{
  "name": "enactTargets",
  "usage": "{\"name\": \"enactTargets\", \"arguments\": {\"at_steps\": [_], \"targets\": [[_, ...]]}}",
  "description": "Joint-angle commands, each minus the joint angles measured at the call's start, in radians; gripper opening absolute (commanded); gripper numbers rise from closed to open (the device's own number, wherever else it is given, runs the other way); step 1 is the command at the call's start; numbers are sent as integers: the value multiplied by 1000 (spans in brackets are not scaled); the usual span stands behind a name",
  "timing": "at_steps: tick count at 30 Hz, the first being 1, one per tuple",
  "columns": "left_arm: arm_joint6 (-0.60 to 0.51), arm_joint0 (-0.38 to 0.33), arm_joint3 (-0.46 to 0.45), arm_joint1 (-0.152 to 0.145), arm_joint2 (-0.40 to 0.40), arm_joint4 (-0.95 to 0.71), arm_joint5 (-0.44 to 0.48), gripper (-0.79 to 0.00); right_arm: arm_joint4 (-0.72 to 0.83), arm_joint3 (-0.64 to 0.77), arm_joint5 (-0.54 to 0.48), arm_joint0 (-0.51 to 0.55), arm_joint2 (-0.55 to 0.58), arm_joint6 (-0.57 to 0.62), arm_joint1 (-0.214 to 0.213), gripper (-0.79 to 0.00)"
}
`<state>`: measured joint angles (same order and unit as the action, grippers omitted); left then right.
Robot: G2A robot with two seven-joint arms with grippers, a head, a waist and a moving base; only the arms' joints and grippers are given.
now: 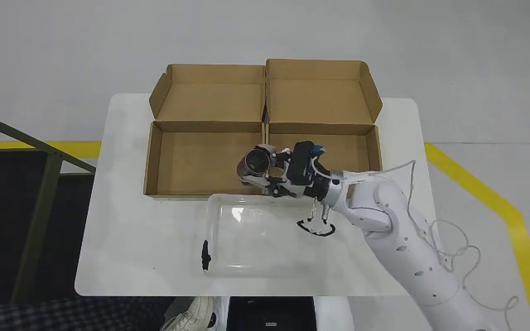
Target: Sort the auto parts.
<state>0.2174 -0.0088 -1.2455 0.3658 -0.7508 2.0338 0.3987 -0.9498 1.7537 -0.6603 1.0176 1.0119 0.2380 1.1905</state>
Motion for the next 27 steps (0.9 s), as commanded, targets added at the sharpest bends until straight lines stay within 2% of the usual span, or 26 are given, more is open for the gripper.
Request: {"name": "enactTargets", "arguments": {"at_steps": [1, 27], "targets": [[0, 0, 0, 0, 0, 0, 0, 0, -28, -6, 28, -15, -14, 7, 4, -785], [0, 0, 0, 0, 0, 0, 0, 0, -184, -246, 287, -236, -237, 98, 101, -785]]}}
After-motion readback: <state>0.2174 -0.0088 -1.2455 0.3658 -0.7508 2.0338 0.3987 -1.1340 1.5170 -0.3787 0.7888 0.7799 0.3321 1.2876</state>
